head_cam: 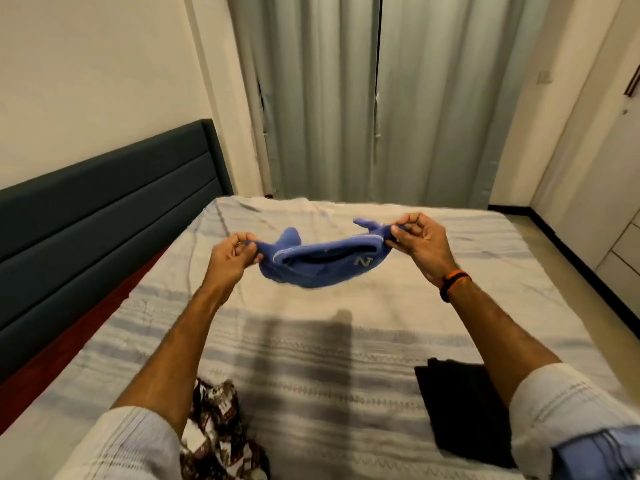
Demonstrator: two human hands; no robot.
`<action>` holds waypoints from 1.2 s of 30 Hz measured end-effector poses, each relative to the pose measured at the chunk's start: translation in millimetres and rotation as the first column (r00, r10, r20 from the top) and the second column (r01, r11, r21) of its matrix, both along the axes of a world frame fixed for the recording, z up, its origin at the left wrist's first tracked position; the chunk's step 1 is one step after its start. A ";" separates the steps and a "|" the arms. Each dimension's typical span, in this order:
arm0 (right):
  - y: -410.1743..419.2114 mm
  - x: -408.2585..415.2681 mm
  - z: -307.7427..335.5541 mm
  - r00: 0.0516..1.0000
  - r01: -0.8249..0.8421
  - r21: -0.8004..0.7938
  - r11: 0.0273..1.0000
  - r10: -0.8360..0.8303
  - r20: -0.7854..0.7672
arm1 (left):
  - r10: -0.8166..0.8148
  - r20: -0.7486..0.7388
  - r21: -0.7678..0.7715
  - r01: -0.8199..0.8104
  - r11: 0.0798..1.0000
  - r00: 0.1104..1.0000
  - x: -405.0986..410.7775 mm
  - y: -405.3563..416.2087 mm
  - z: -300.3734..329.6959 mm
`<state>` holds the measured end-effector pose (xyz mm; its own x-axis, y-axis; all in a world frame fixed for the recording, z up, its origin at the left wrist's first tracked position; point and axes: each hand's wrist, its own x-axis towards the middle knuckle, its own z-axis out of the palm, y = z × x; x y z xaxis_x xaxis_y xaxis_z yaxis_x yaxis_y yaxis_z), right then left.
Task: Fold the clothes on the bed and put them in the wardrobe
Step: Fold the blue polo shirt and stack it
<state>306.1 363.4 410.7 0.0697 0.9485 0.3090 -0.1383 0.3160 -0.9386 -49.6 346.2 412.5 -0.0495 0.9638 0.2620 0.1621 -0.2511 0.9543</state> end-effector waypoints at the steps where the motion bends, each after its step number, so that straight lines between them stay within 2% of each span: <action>1: -12.5 2.8 -19.9 0.999 -0.023 -0.054 0.998 0.025 0.031 | -0.018 -0.042 -0.051 0.016 0.999 0.999 -5.9 -11.0 -24.4; 7: -103.9 -4.8 -173.9 0.976 -0.042 -0.370 0.928 0.118 0.185 | -0.114 -0.219 -0.409 0.015 0.913 0.969 -23.6 -96.2 -192.7; 11: -165.3 -11.0 -264.8 0.929 -0.022 -0.567 0.823 0.226 0.293 | -0.201 -0.381 -0.569 -0.058 0.820 0.903 -19.6 -162.9 -272.1; 14: -205.4 -16.4 -312.9 0.895 -0.004 -0.670 0.742 0.301 0.328 | -0.242 -0.419 -0.612 -0.076 0.787 0.875 -19.5 -202.2 -320.7; 19: -266.8 -26.8 -351.1 0.769 0.022 -0.709 0.705 0.441 0.463 | -0.272 -0.429 -0.694 -0.121 0.710 0.862 -20.3 -253.8 -362.1; 22: -292.6 -33.7 -360.0 0.701 0.063 -0.690 0.721 0.460 0.545 | -0.261 -0.449 -0.693 -0.149 0.705 0.855 -19.0 -274.8 -378.8; 26: -312.2 -41.1 -376.2 0.647 0.076 -0.707 0.704 0.505 0.572 | -0.283 -0.471 -0.695 -0.154 0.703 0.835 -21.1 -293.3 -398.4; 36: -354.8 -39.7 -420.7 0.603 0.123 -0.745 0.656 0.546 0.581 | -0.266 -0.466 -0.731 -0.199 0.652 0.844 -18.5 -337.4 -440.5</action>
